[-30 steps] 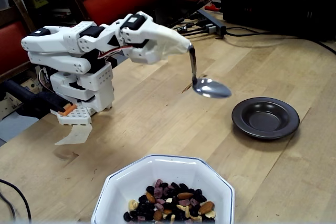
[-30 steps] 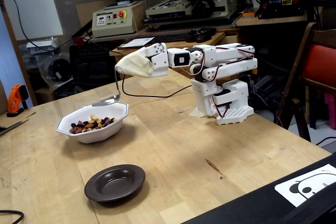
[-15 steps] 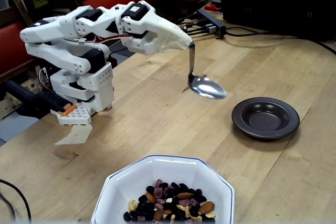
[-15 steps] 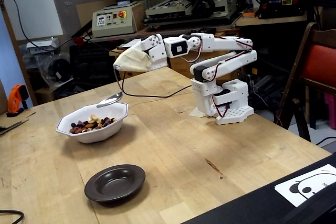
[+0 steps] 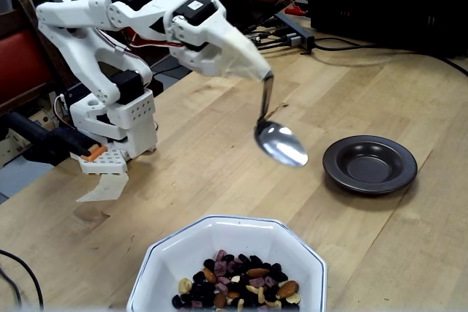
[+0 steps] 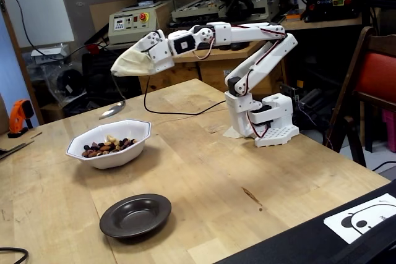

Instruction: Use spoon to transfer food from the white bowl to brown plate

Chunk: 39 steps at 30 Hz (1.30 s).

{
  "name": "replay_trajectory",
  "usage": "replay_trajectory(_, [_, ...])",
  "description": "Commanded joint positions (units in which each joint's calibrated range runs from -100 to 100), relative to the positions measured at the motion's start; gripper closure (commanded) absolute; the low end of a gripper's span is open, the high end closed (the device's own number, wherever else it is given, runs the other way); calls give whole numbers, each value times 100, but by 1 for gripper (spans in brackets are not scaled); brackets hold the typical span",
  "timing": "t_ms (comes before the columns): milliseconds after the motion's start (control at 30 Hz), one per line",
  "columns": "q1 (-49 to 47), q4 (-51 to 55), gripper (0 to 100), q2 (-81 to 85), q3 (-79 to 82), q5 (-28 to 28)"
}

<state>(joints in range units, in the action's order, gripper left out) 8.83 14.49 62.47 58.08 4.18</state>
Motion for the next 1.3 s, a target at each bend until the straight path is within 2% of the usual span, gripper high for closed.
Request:
replay_trajectory(0, [458,37,96,-141,-569,-5])
replay_trajectory(433, [1650,45,96,-261,-587,-24])
replay_trajectory(667, [1680,37,96,-347,-578,-24])
replay_trajectory(967, [1680,-26,96,-1784,-658,-15])
replay_trajectory(1267, [1680,-26,96,-2152,-658,-20])
